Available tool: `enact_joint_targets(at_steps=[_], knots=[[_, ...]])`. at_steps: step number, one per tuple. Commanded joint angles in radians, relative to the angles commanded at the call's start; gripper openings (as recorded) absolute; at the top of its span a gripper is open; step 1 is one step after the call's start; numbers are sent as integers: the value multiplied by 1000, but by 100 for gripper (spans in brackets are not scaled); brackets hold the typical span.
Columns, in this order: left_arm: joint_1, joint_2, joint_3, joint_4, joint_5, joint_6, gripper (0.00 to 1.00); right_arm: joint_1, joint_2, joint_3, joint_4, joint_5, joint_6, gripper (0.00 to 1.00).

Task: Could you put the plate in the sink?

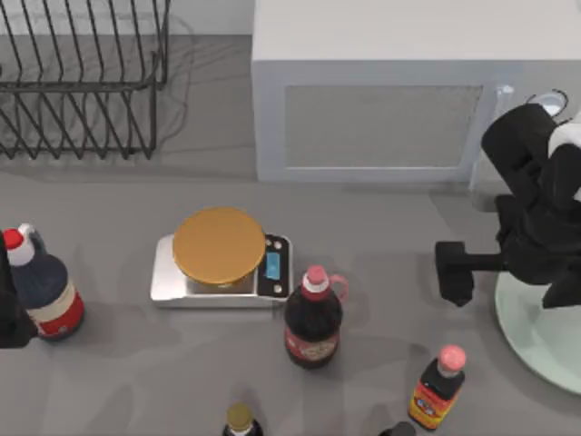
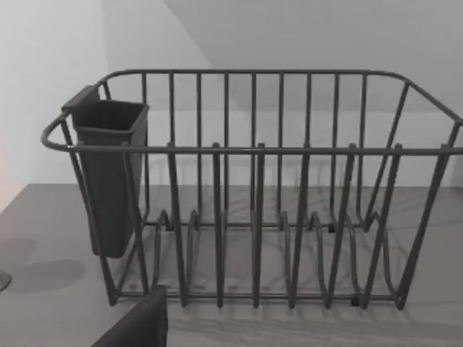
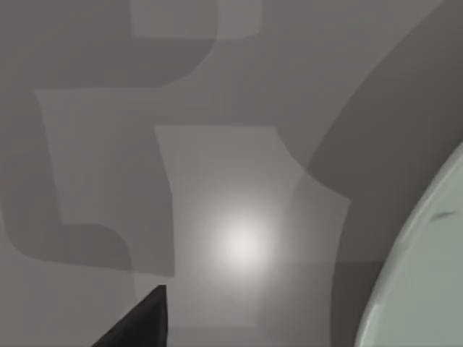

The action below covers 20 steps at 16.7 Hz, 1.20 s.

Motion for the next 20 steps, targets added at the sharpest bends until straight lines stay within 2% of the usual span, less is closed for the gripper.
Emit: enact_joint_targets(at_steps=[5, 18, 20], knots=[[0, 0, 0, 0, 0, 0, 100, 1, 12, -13, 18, 0, 1, 100], [0, 0, 0, 0, 0, 0, 100, 1, 12, -13, 18, 0, 1, 2], [0, 0, 0, 0, 0, 0, 100, 1, 12, -13, 18, 0, 1, 0]])
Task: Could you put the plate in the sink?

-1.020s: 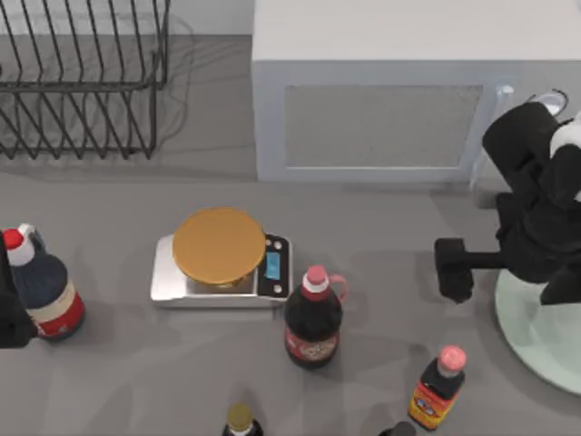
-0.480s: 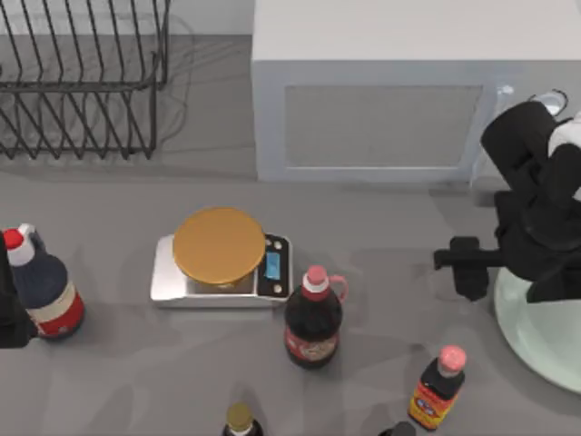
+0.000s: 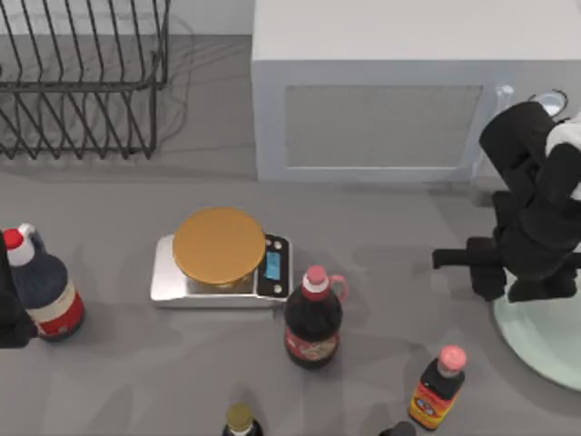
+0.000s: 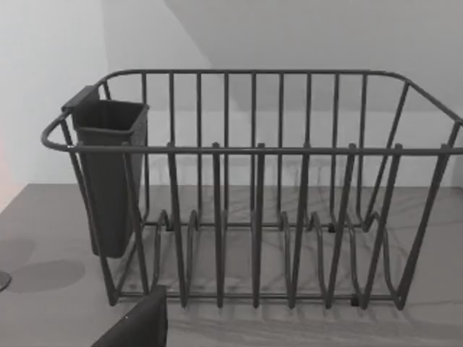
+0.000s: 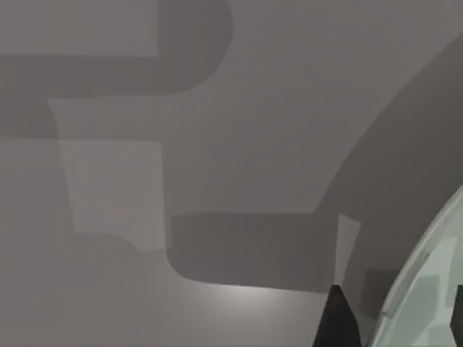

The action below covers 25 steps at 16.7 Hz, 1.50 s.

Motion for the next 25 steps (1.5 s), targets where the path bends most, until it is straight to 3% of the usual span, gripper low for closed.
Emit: enact_joint_targets(at_steps=[11, 15, 21, 25], knots=[[0, 0, 0, 0, 0, 0, 100, -42, -83, 74, -65, 4, -25, 0], [0, 0, 0, 0, 0, 0, 100, -86, -95, 250, -297, 0, -67, 0], [0, 0, 0, 0, 0, 0, 100, -90, -114, 735, -791, 0, -65, 0], [0, 0, 0, 0, 0, 0, 100, -44, -121, 946, -972, 3, -29, 0]])
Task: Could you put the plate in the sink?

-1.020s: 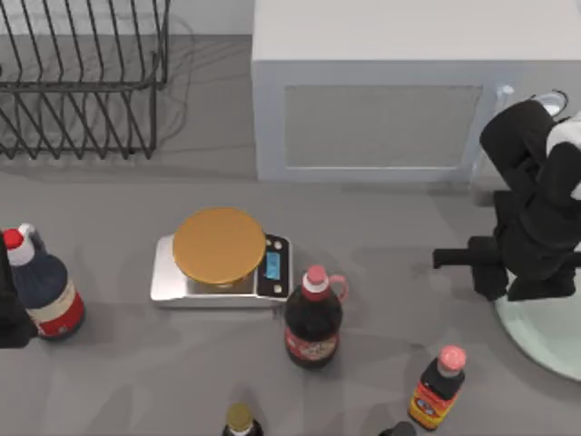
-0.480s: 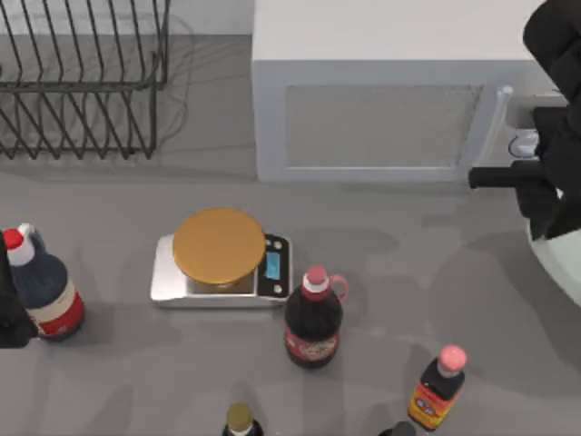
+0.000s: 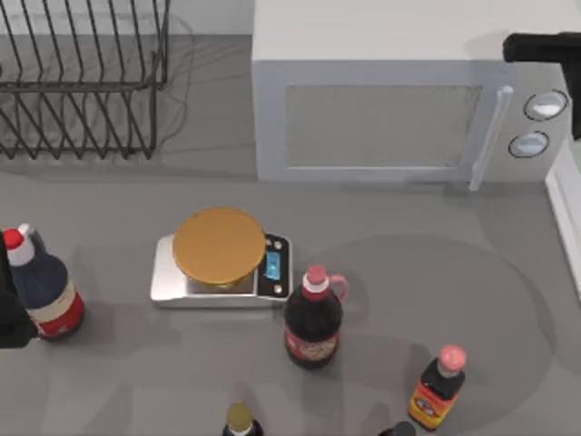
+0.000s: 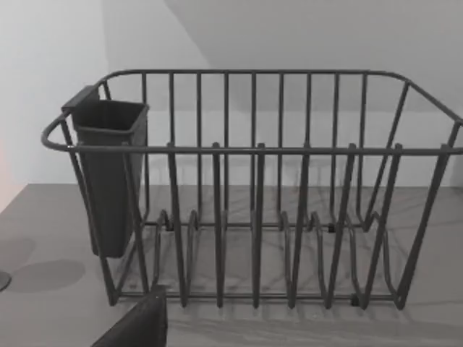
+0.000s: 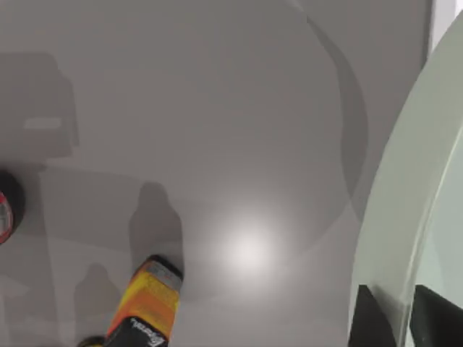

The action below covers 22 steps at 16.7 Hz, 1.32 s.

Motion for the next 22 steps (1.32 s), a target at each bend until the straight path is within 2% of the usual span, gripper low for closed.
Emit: enact_joint_targets(at_steps=[8, 11, 16, 22], knots=[[0, 0, 0, 0, 0, 0, 100, 17, 4, 48, -41, 1, 16, 0], [0, 0, 0, 0, 0, 0, 100, -38, 64, 115, -31, 21, 6, 0], [0, 0, 0, 0, 0, 0, 100, -212, 330, 416, -20, 62, -76, 0], [0, 0, 0, 0, 0, 0, 100, -366, 754, 801, -69, 42, -285, 0]])
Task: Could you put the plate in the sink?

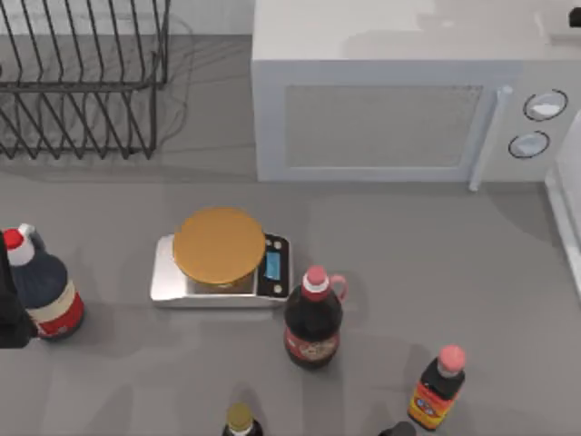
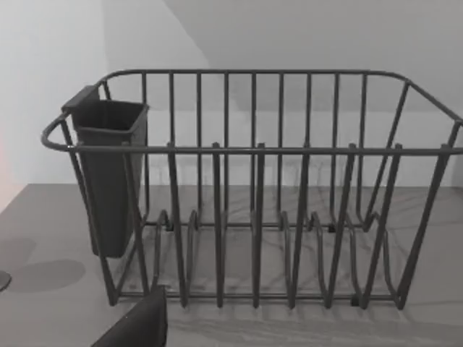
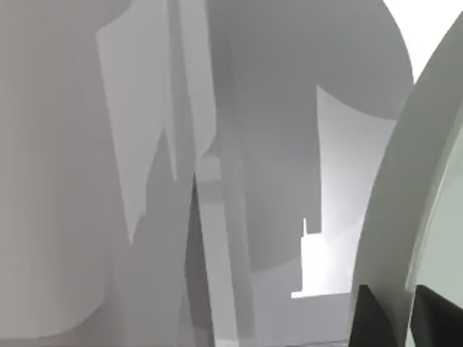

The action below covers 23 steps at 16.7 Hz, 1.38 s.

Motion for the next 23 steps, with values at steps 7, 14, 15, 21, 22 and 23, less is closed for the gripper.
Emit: enact_joint_targets(at_steps=[7, 14, 15, 21, 22, 23], knots=[[0, 0, 0, 0, 0, 0, 100, -34, 162, 138, -45, -36, -122, 0], [0, 0, 0, 0, 0, 0, 100, -34, 162, 138, -45, -36, -122, 38], [0, 0, 0, 0, 0, 0, 100, -34, 162, 138, -45, -36, -122, 45], [0, 0, 0, 0, 0, 0, 100, -34, 162, 138, -45, -36, -122, 90], [0, 0, 0, 0, 0, 0, 100, -34, 162, 138, -45, -36, -122, 98], [0, 0, 0, 0, 0, 0, 100, -34, 162, 138, -45, -36, -122, 100]])
